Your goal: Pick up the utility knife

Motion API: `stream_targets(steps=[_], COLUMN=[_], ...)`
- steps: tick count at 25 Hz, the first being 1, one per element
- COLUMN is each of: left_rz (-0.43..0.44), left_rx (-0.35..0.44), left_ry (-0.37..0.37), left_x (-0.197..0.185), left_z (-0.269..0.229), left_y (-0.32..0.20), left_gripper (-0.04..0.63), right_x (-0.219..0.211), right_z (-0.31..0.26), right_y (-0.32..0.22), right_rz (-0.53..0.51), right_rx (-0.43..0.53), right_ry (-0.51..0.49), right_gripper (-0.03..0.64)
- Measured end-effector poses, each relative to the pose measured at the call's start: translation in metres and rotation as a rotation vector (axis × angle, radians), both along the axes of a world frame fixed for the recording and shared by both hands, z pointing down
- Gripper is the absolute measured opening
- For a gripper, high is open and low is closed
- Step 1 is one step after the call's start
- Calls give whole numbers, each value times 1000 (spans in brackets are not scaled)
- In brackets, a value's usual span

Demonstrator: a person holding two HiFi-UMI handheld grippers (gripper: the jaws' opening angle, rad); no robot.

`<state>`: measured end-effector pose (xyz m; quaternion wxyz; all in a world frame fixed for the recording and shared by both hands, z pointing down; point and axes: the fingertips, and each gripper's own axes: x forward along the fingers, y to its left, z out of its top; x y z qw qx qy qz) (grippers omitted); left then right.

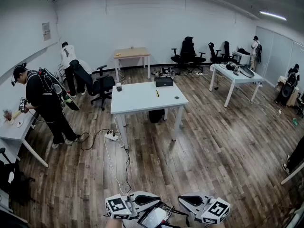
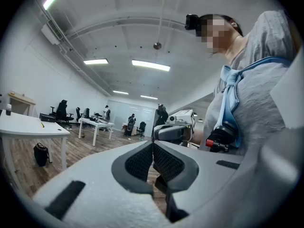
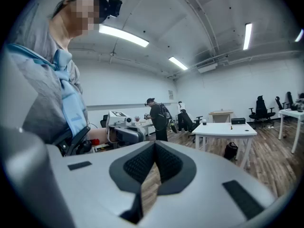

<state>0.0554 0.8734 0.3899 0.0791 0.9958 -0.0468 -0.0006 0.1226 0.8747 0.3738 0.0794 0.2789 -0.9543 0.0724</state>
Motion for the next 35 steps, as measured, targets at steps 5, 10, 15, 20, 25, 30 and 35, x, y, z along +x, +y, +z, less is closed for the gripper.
stream_targets(steps=[5, 10, 15, 20, 25, 30, 35], left_rz=[-18, -8, 0, 3, 6, 42, 55], left_rx=[-21, -57, -41, -48, -58, -28, -26], left_ry=[-1, 2, 1, 29, 32, -13, -13], left_x=[-14, -22, -29, -42, -57, -68, -78], left_z=[3, 16, 3, -6, -13, -8, -11], left_y=[-7, -34, -81, -138, -195, -239, -272], left_gripper=[18, 18, 18, 18, 18, 18, 18], right_x=[-2, -7, -23, -29, -35, -46, -56], right_z=[6, 13, 8, 5, 1, 0, -1], right_y=[0, -30, -72, -132, -195, -245, -277], right_rz=[11, 13, -12, -18, 20, 51, 70], right_rx=[-30, -46, -81, -68, -35, -23, -25], right_ry=[-11, -5, 8, -24, -69, -87, -101], right_gripper=[25, 25, 25, 26, 28, 28, 28])
